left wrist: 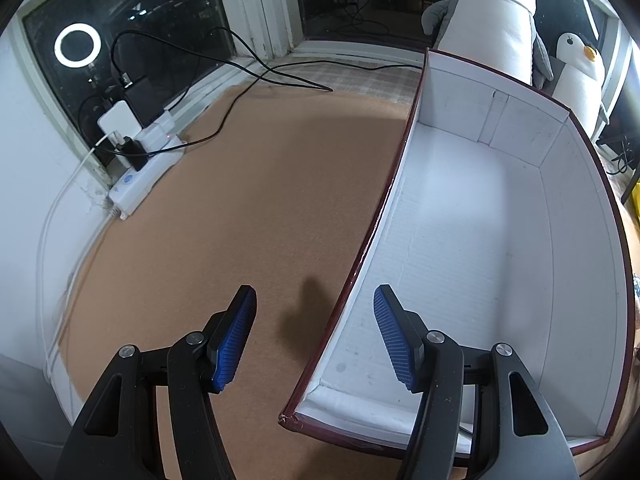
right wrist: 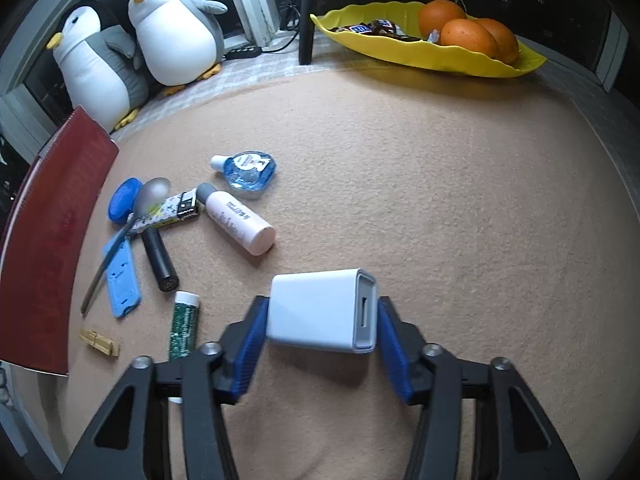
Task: Organize rigid objects
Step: 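Grasp the white USB charger with the right gripper and carry it over the box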
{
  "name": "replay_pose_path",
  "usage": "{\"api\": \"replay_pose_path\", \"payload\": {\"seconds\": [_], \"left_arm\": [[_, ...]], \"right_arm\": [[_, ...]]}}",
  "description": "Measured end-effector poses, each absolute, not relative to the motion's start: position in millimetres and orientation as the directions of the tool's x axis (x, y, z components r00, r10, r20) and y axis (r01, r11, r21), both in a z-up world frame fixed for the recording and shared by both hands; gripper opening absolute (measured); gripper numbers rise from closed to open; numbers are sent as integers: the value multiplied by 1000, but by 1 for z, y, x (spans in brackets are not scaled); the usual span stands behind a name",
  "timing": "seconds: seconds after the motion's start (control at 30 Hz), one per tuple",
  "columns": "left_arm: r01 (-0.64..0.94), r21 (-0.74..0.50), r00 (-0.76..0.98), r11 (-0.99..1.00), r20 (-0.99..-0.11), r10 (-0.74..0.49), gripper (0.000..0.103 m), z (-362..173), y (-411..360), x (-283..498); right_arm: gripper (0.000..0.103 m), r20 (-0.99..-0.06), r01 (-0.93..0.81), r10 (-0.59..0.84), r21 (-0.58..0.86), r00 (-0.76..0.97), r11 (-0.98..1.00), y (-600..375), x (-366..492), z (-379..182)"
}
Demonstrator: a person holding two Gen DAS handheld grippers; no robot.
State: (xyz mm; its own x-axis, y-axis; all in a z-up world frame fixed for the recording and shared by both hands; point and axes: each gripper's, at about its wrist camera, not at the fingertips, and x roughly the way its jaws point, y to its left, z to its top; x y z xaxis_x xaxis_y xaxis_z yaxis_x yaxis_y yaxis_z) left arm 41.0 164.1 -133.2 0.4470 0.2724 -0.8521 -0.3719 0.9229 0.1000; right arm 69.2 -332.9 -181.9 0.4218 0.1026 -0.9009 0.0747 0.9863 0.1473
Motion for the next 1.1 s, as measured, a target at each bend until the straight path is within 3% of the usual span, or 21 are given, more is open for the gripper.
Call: {"api": "replay_pose_path", "payload": {"seconds": [0.33, 0.53, 0.7, 1.1], "left_arm": [[-369, 97, 448, 925, -853, 268, 61, -133, 164, 41], [-357, 83, 457, 930, -853, 252, 38, -133, 162, 42], [-348, 69, 464, 935, -854, 236, 24, -134, 161, 43], [-340, 58, 479, 939, -848, 226, 22, -135, 162, 44]], "right_arm": [[46, -887, 80, 98, 150, 452, 985, -337, 62, -174], [46, -857, 26, 132, 167, 498, 986, -322, 61, -140], [46, -818, -93, 205, 184, 537, 978, -282, 66, -98], [46, -762, -462, 419, 178, 494, 869, -120, 76, -45]]}}
